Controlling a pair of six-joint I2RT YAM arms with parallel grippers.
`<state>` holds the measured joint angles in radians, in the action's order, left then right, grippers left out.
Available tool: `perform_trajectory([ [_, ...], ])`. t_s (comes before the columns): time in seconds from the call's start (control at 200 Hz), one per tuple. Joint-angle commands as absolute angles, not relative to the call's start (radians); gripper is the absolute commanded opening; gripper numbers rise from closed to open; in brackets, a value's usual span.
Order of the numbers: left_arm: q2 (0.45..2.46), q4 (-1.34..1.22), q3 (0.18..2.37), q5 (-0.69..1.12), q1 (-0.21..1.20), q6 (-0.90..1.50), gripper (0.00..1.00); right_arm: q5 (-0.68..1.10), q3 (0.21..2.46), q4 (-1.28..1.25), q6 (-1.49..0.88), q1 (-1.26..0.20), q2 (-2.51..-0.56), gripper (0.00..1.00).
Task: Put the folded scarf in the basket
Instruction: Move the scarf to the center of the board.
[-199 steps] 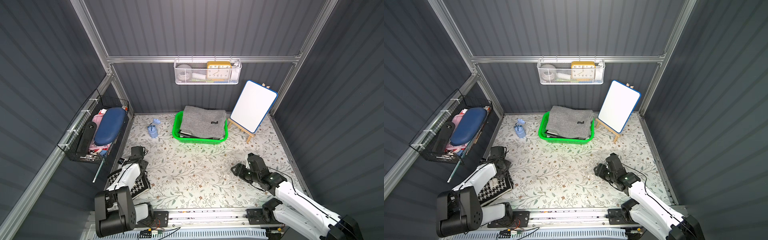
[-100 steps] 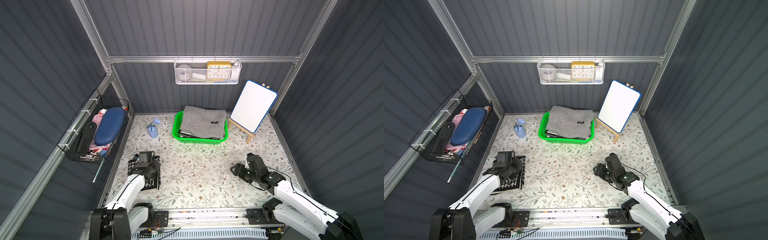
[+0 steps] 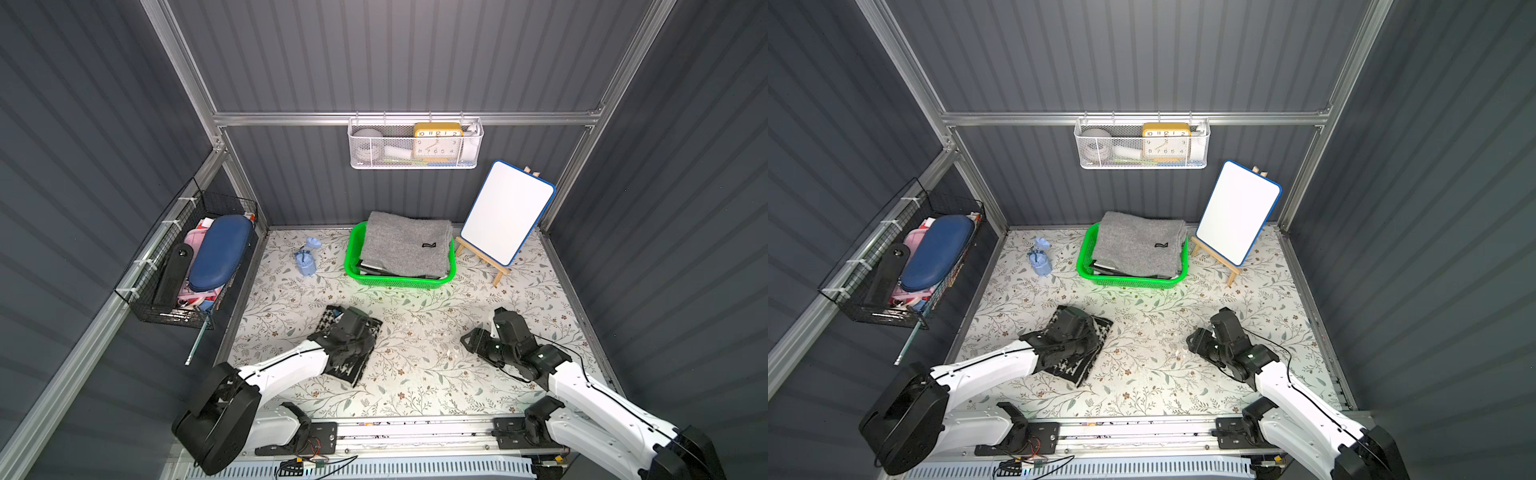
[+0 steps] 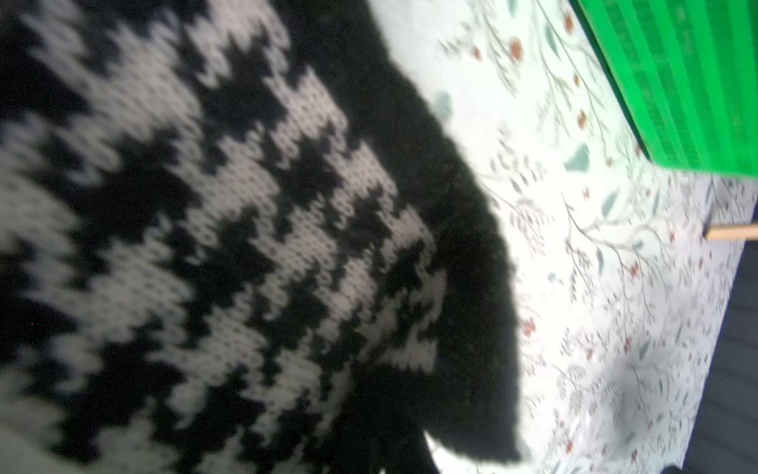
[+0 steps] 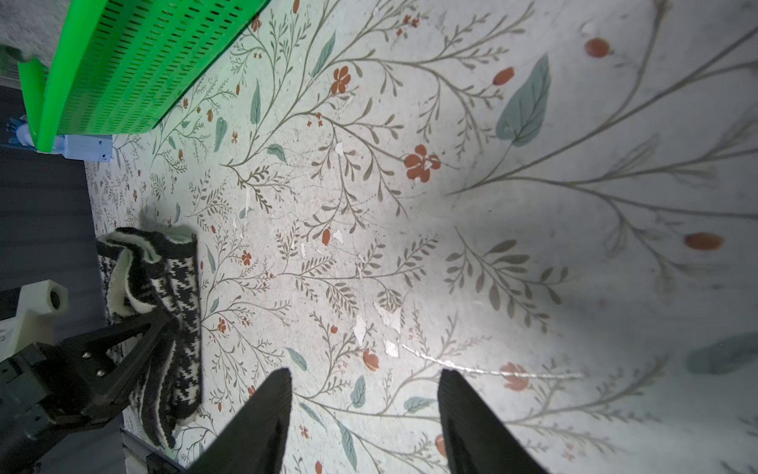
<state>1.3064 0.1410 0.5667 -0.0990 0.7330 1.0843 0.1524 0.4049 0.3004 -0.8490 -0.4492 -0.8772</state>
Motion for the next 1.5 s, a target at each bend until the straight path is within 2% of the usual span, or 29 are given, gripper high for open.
perform_trajectory([
  [0.0, 1.372, 0.119, 0.618, -0.132, 0.859, 1.147, 0.0, 0.13, 0.38, 0.305, -0.866, -0.453, -0.85, 0.62],
  [0.15, 1.543, 0.043, 0.725, -0.128, 1.034, 1.118, 0.02, 0.111, 0.365, 0.308, -0.878, -0.454, -0.811, 0.61],
  [0.36, 1.755, 0.018, 0.94, -0.117, 1.202, 0.997, 0.2, 0.076, 0.364, 0.366, -0.878, -0.451, -0.749, 0.62],
  [0.51, 1.732, -0.005, 0.95, -0.118, 1.228, 0.978, 0.44, 0.052, 0.353, 0.395, -0.877, -0.45, -0.693, 0.62],
  [0.585, 1.675, -0.018, 0.914, -0.12, 1.228, 0.977, 0.67, 0.043, 0.346, 0.401, -0.878, -0.45, -0.667, 0.62],
  [0.65, 1.619, -0.009, 0.893, -0.133, 1.229, 0.974, 0.81, 0.041, 0.344, 0.4, -0.877, -0.451, -0.653, 0.63],
  [0.75, 1.525, 0.035, 0.86, -0.175, 1.229, 1.0, 0.93, 0.048, 0.344, 0.387, -0.876, -0.449, -0.654, 0.63],
  [0.955, 1.359, 0.138, 0.784, -0.244, 1.224, 1.105, 0.99, 0.138, 0.37, 0.287, -0.859, -0.449, -0.743, 0.65],
  [1.226, 1.189, 0.32, 0.654, -0.313, 1.191, 1.323, 0.99, 0.296, 0.487, 0.228, -0.803, -0.467, -1.022, 0.66],
  [1.381, 1.091, 0.278, 0.527, -0.249, 1.121, 1.371, 0.99, 0.259, 0.558, 0.222, -0.777, -0.556, -1.159, 0.66],
  [1.496, 1.05, 0.236, 0.457, -0.217, 1.089, 1.391, 0.99, 0.206, 0.596, 0.229, -0.763, -0.622, -1.251, 0.62],
])
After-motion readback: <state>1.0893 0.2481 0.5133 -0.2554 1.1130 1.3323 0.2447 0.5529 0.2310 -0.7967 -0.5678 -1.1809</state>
